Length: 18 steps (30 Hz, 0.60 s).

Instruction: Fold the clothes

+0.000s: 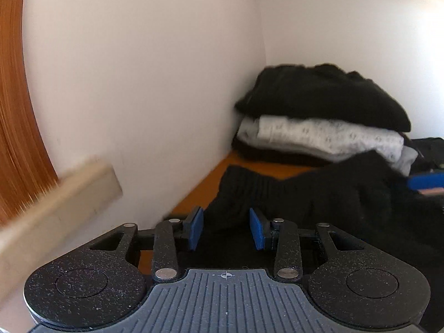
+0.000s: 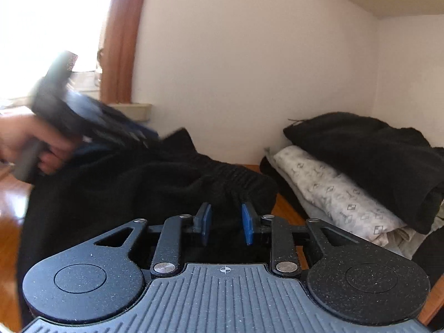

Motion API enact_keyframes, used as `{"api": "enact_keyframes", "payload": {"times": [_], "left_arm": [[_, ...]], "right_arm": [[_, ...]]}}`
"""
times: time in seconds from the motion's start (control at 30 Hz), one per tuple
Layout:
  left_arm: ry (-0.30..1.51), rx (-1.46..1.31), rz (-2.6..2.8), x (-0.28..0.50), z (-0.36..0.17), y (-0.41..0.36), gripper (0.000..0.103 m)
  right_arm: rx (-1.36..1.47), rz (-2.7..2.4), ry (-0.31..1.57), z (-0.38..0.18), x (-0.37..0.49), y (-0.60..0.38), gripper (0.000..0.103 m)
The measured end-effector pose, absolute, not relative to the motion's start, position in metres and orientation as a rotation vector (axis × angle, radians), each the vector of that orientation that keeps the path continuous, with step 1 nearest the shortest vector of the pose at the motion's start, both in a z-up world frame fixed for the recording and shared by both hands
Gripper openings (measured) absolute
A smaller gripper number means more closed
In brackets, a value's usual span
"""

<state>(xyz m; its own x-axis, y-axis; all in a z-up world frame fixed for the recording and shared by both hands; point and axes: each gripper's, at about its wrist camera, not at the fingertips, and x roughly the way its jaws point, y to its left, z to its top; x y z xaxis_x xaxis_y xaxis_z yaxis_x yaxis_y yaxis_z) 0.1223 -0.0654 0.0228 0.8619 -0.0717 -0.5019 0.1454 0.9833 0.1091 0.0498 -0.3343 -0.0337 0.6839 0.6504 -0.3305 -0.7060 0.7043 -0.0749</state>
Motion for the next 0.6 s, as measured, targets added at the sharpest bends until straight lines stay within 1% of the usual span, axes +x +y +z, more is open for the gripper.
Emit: {"api": "enact_keyframes", "payload": {"times": [0.1,0.17,0.27,0.47,0.6], "left_arm": [[0.513,0.110,-0.131,0.121,0.018,-0.060,0.041],[0.514,0.085,-0.144,0.122,0.016,-0.057,0.041],[0.520,0.045,-0.161,0.125,0.016,-0.050,0.041],[0.519,0.009,-0.173,0.124,0.018,-0.044,0.043],[0.511,0.029,-0.164,0.123,0.019,-0.048,0.043]], "right_arm": [[-0.185,0.886,0.328,-0.033,0.034,-0.334,0.027],[-0.193,0.930,0.369,-0.037,0.026,-0.332,0.030],[-0.271,0.902,0.398,-0.050,0.024,-0.327,0.030],[-0.208,0.803,0.407,-0.047,0.012,-0.353,0.030],[-0.155,0.753,0.402,-0.042,0.000,-0.357,0.034]]}}
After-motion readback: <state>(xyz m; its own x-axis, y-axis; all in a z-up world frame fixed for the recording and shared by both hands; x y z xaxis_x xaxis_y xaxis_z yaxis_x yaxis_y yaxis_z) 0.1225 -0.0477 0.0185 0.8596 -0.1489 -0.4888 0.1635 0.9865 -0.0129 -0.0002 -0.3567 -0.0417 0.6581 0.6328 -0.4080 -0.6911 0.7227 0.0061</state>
